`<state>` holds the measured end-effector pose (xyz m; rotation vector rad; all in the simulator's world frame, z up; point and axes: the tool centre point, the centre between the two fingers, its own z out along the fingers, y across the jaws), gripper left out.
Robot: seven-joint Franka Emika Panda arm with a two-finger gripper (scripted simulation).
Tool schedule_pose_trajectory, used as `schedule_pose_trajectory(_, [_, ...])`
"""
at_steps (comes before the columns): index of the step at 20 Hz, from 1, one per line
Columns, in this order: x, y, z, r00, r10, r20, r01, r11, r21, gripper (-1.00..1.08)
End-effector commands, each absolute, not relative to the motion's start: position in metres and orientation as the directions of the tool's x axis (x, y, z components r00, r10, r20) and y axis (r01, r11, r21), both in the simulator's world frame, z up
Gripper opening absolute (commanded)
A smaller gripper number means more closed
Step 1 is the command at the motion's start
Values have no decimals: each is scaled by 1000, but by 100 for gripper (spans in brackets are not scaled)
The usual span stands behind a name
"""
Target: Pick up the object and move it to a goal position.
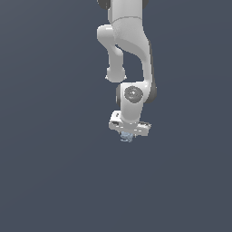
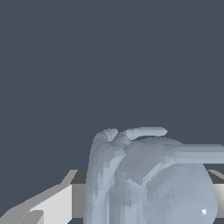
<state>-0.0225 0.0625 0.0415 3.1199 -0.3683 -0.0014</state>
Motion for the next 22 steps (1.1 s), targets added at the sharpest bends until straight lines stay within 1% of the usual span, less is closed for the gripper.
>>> schedule_pose_trajectory(1, [-22,62,41,972,-233,0,-233,-972,0,-100])
schedule_pose_trajectory(13, [-23,66,43,973,-232,0,-232,-973,0,-100])
schedule_pose_trajectory(17, [-29,81,51,973,-232,0,-232,-973,0,-100])
schedule_pose_trajectory(22, [-41,116,70,973,-232,0,-232,-973,0,-100])
